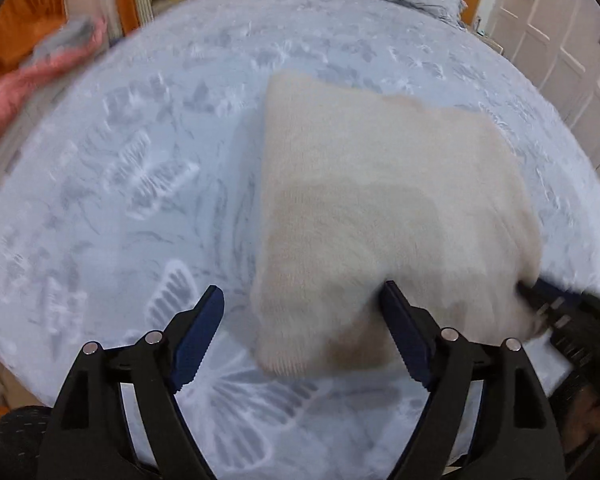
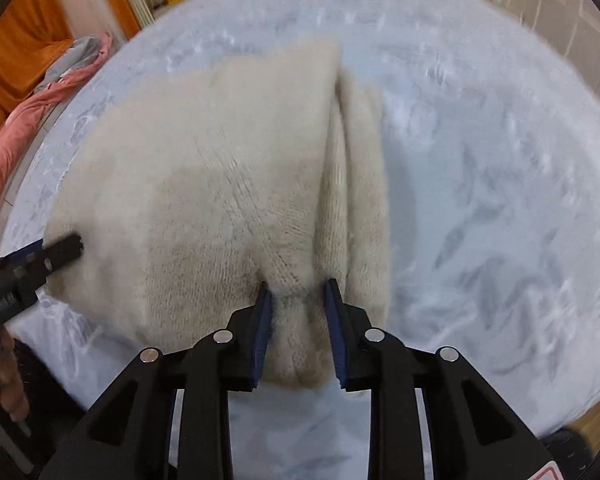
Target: Fold small clothes
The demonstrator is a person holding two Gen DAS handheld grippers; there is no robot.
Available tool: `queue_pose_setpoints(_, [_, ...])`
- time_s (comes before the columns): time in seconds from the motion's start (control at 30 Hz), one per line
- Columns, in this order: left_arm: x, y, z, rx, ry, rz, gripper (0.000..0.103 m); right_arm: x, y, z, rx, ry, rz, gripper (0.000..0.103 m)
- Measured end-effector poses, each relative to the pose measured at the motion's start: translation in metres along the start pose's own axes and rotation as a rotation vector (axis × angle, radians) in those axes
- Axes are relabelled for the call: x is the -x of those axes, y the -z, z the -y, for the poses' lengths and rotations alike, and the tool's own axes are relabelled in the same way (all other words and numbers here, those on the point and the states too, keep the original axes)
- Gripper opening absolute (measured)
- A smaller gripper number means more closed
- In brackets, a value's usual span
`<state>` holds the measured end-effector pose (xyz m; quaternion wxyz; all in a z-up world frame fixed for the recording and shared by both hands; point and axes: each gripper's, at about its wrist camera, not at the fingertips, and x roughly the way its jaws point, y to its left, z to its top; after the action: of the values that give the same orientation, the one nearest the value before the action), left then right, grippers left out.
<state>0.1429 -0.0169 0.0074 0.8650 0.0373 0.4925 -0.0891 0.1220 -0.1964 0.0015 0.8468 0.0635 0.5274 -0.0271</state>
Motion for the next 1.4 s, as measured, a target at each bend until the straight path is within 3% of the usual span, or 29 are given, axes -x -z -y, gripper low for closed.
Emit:
queue_pose_setpoints(0.07, [0.017,0.004,0.006,-0.028,-0.016,0.04,0.077,0.032,-0.003,-0.005,-0.011,0.01,0.084,0.023])
queue_pose_setpoints(0.27, [0.041,0.02,0.028,-0.06,-0.063,0.075,0.077,0.064,0.039,-0.01,-0.088,0.1,0.175,0.056])
queue_pose_setpoints(0.5, [0.046,0.047,0.041,-0.051,-0.123,0.07,0.077,0.061,0.07,0.005,-0.124,0.132,0.182,0.062])
queue_pose_setpoints(0.83, [0.039,0.079,0.039,0.002,-0.151,0.089,0.078,0.05,0.104,0.003,-0.127,0.186,0.221,0.072])
queue_pose_setpoints(0.97, [0.027,0.089,0.035,0.015,-0.15,0.102,0.078,0.041,0.103,-0.004,-0.088,0.182,0.229,0.075])
queue_pose_setpoints(1.1, [0.012,0.092,0.03,0.024,-0.136,0.062,0.078,0.029,0.1,-0.009,-0.08,0.178,0.216,0.076])
queue_pose_setpoints(1.27, [0.004,0.094,0.031,0.024,-0.142,0.037,0.078,0.013,0.096,-0.013,-0.059,0.17,0.14,0.077])
queue_pose_setpoints(1.4, [0.008,0.094,0.033,0.03,-0.139,0.056,0.078,0.018,0.098,-0.015,-0.056,0.162,0.166,0.077])
